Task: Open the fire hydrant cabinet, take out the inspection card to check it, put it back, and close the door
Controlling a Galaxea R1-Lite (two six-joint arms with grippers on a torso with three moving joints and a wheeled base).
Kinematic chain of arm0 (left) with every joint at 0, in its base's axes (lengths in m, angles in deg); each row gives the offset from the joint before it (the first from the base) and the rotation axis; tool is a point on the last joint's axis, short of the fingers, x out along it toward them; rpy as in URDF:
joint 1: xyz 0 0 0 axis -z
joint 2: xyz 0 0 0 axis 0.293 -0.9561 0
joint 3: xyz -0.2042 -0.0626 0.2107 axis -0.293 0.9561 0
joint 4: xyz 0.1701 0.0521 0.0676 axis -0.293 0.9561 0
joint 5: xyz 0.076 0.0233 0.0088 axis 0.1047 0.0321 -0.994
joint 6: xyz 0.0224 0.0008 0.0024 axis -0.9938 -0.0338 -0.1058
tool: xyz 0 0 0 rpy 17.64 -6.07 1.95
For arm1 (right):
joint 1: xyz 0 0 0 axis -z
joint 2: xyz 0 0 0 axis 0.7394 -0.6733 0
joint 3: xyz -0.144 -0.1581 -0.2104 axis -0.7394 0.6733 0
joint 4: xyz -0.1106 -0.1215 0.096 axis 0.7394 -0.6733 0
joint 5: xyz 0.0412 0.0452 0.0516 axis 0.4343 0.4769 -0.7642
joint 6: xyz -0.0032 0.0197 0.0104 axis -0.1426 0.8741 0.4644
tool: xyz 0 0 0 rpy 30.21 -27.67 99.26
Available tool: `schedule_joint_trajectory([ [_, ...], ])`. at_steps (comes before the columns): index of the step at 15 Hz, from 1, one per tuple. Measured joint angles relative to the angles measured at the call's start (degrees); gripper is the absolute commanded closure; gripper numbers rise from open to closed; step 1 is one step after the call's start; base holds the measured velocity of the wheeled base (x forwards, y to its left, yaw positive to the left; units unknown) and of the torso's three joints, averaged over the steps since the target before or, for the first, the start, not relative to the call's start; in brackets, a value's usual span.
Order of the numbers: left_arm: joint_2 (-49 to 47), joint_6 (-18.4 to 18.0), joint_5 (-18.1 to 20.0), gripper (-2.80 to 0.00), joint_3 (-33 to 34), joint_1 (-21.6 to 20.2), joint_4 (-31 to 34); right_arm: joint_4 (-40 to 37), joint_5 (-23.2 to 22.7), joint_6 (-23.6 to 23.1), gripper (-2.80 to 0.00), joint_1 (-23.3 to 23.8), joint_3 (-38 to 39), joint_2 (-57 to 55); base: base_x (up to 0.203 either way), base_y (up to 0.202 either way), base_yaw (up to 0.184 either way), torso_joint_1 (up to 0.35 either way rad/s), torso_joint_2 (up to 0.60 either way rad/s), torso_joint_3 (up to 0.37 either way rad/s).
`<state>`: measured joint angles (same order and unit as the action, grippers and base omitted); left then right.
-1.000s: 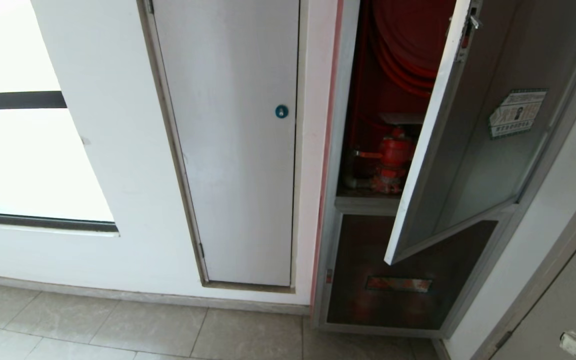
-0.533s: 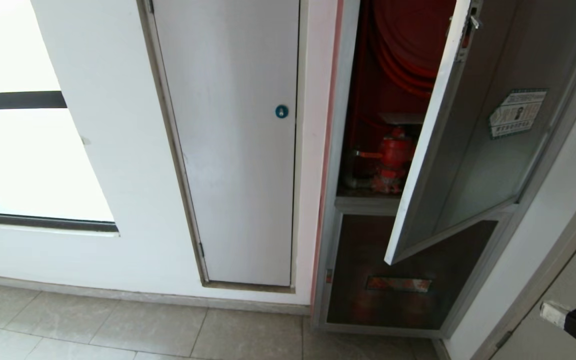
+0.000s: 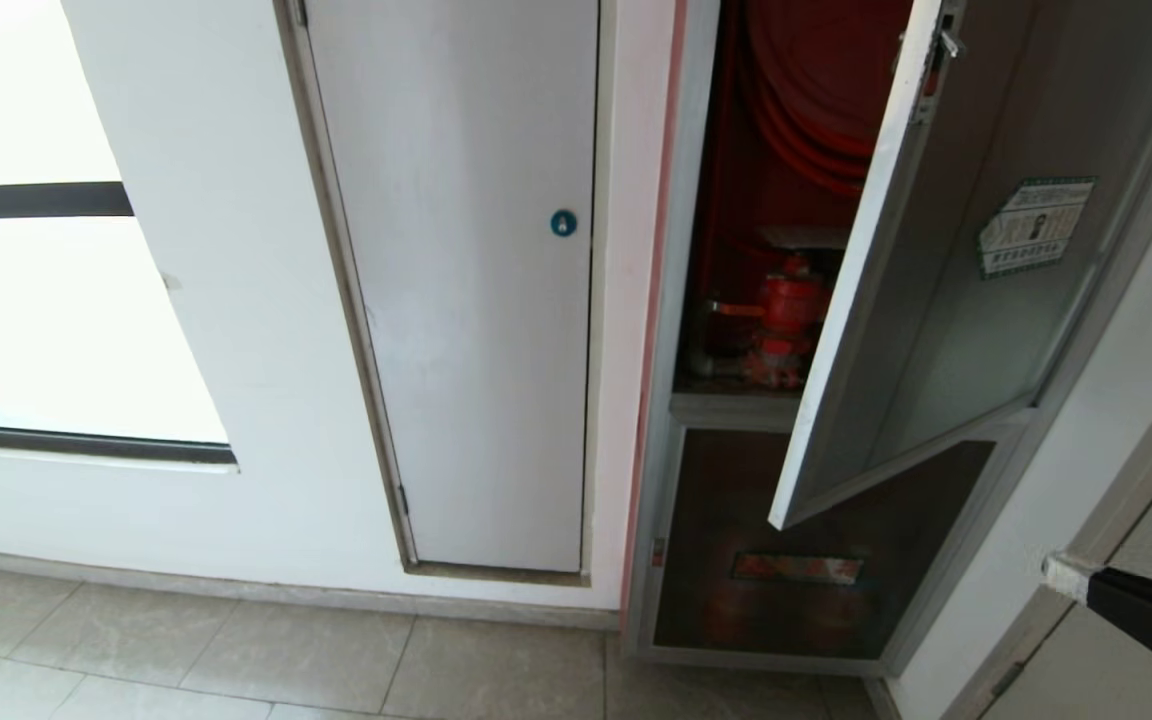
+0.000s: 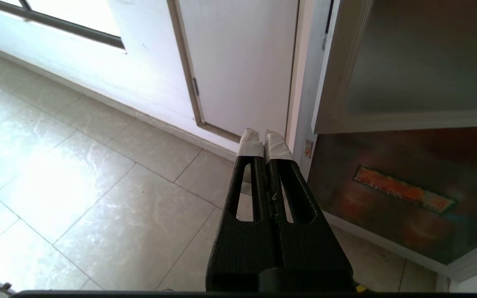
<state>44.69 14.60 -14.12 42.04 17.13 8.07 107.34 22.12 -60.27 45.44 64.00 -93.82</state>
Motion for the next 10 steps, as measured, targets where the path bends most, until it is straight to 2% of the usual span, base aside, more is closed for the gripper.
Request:
schedule_joint_trajectory([
  [4, 0.0, 0.0, 0.0, 0.00, 0.0, 0.0, 0.0, 1.5, 0.1, 3.0, 0.00, -3.6, -1.8, -3.9, 0.000, 0.000, 0.000, 0.000, 0.00, 0.000],
  [10, 0.0, 0.0, 0.0, 0.00, 0.0, 0.0, 0.0, 1.6, 0.2, 3.5, 0.00, -4.5, -5.8, -9.6, 0.000, 0.000, 0.000, 0.000, 0.00, 0.000],
])
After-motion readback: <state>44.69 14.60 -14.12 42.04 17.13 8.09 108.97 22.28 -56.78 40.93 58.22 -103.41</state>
